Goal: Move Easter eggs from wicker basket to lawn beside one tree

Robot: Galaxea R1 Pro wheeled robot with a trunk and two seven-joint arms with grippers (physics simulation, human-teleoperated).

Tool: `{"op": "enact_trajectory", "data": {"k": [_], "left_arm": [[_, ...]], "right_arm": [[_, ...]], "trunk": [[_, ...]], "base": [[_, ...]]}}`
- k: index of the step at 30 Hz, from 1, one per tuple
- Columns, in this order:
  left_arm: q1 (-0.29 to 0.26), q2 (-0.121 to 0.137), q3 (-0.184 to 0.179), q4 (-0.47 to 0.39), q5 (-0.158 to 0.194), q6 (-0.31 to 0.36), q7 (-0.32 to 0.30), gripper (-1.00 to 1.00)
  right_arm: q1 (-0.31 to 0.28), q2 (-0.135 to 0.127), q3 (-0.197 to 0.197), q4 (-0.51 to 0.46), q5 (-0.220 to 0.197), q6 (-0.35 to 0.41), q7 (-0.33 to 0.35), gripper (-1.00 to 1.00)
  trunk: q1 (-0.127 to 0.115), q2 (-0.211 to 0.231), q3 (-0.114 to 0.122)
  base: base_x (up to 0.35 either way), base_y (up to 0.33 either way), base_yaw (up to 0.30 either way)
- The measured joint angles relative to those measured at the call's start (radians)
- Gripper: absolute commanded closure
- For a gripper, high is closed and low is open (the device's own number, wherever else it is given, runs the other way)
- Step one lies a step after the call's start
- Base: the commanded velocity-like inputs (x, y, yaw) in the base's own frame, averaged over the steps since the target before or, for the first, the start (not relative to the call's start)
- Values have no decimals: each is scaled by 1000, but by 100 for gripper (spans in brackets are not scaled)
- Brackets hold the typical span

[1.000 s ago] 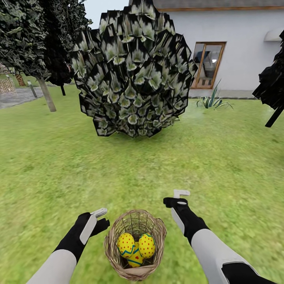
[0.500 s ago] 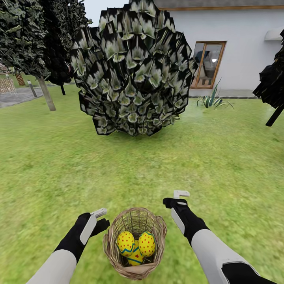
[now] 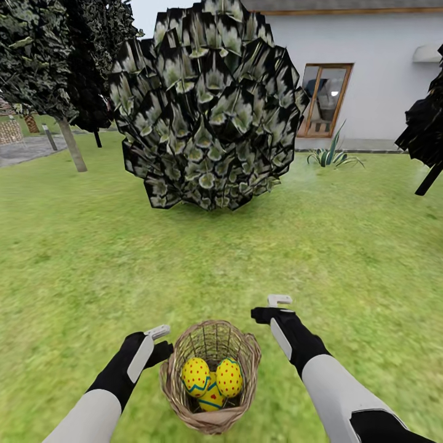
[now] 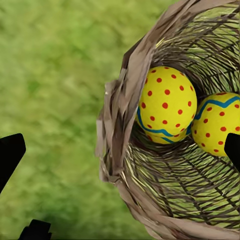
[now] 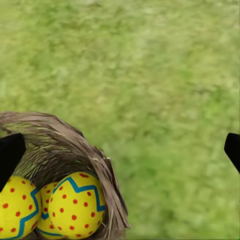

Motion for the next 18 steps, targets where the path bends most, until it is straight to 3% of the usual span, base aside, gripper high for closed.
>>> {"op": "enact_trajectory", "data": {"k": [8, 10, 18], "left_arm": [[0, -4, -8, 29, 1, -3, -5, -100], [0, -23, -22, 33, 1, -4, -5, -100], [0, -26, -25, 35, 1, -5, -2, -100]], "right_arm": [[0, 4, -4, -29, -4, 10, 24, -100], [0, 13, -3, -26, -4, 11, 27, -100], [0, 14, -2, -29, -3, 11, 28, -100]], "trunk": [[31, -56, -25], [38, -70, -31], [69, -126, -56]], "base": [[0, 0, 0], [0, 0, 0], [0, 0, 0]]}}
